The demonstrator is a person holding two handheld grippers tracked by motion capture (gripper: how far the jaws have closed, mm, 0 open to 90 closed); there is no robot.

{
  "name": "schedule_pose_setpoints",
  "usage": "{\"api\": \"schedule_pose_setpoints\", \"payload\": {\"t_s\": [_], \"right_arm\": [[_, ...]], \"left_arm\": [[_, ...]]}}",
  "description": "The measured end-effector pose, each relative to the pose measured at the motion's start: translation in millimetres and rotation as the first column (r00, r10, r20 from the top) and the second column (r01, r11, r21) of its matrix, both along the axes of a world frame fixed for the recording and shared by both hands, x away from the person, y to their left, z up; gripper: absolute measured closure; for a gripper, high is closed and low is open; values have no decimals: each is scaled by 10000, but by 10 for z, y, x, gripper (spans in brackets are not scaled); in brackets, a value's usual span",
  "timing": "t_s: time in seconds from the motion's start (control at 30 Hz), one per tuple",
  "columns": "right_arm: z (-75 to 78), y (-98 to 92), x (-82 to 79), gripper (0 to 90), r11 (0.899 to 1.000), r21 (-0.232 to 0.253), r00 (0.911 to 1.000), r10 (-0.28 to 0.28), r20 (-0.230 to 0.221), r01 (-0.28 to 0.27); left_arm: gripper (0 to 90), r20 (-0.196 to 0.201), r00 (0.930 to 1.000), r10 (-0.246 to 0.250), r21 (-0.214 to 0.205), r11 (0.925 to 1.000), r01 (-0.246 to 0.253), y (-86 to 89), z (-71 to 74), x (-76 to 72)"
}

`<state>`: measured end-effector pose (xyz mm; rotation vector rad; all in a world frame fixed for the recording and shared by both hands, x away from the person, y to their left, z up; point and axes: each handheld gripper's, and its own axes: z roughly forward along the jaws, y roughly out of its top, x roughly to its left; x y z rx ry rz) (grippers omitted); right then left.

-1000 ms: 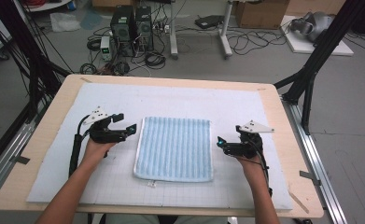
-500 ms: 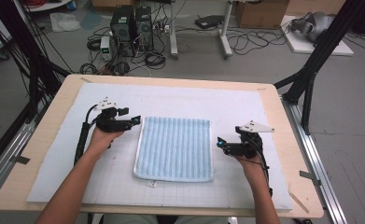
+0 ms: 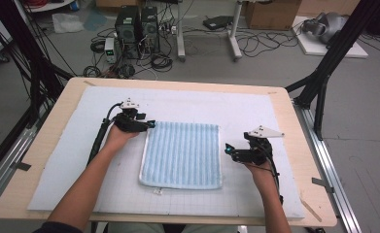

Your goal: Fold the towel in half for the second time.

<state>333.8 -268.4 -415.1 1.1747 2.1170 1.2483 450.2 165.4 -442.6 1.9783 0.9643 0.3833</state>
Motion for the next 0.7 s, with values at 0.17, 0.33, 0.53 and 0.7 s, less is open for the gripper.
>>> {"api": "schedule_pose_setpoints", "payload": {"t_s": [0.17, 0.33, 0.53, 0.7], "right_arm": [[-14, 4, -1, 109, 10000, 32, 9999, -3, -169, 4], [-30, 18, 9, 109, 10000, -20, 9997, 44, -248, -45], [-68, 57, 49, 109, 9999, 3, 9989, 154, -448, -154], [-104, 109, 186, 109, 9999, 33, 9963, 168, -837, -166]], "left_arm": [[479, -135, 9997, -197, 433, 9989, 202, -50, -80, 15], [666, 64, 9967, -805, 632, 9948, 799, -91, -80, -14], [840, -233, 9966, -793, 300, 9963, 800, -76, -78, -13], [857, -483, 9969, -621, -174, 9980, 613, -53, -80, -8]]}}
